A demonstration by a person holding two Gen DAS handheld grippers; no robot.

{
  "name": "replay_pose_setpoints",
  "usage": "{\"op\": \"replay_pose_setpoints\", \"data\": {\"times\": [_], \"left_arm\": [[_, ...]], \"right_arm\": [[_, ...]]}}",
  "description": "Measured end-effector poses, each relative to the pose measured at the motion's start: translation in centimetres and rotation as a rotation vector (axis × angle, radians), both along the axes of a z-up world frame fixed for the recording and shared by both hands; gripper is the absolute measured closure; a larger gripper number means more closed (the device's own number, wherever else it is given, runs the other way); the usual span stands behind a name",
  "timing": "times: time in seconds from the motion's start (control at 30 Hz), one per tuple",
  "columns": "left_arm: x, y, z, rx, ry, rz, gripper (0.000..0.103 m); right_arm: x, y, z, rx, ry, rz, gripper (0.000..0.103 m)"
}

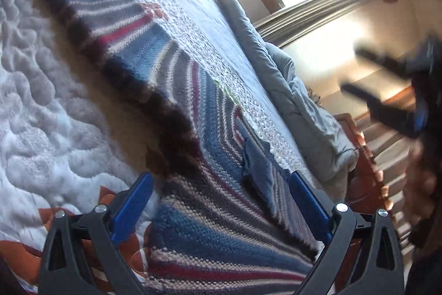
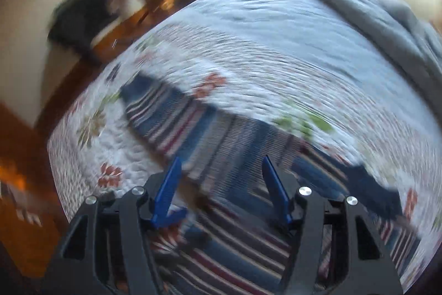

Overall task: Fold small clothes
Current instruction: 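Move the right tool to the other sleeve's cuff, then close the right tool on the cuff and lift the sleeve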

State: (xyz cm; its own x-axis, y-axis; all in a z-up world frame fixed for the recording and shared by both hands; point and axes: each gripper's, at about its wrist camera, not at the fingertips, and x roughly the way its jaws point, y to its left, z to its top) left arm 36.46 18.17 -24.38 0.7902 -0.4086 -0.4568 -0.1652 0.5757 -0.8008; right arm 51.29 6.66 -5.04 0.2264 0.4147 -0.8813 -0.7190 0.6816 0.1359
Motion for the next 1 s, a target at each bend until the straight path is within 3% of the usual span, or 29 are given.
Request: {"op": "replay_pose_setpoints", "data": {"times": [0.13, 0.3, 0.43, 0.57, 0.8, 1.0], "left_arm": [[0.2, 0.8, -0.7, -0.076, 0.01, -0.004, 0.004], [0.5, 0.8, -0.9, -0.097, 0.03, -0.01, 0.004], [1.3, 0.7, -1.1, -0.118, 0.059, -0.064, 0.004], [1.3, 0.9, -1.3, -0.155, 0.069, -0.063, 0.004], [1.2, 1.1, -1.3, -0.202, 0.082, -0.09, 0.004], [1.2, 1.4, -1.4, -0.218, 0.095, -0.098, 0.004]], "right_arm": [[-2.5, 13.5, -0.8, -0.117, -0.038, 0.203, 0.042], [-4.6, 27.3, -5.0, -0.223, -0.049, 0.359, 0.042], [-5.2, 34.0, -8.7, -0.313, -0.074, 0.429, 0.045], [-6.4, 38.3, -12.5, -0.43, -0.128, 0.492, 0.05], [-6.7, 40.2, -16.6, -0.567, -0.245, 0.524, 0.051], [-6.1, 41.2, -18.5, -0.564, -0.237, 0.517, 0.053]]}}
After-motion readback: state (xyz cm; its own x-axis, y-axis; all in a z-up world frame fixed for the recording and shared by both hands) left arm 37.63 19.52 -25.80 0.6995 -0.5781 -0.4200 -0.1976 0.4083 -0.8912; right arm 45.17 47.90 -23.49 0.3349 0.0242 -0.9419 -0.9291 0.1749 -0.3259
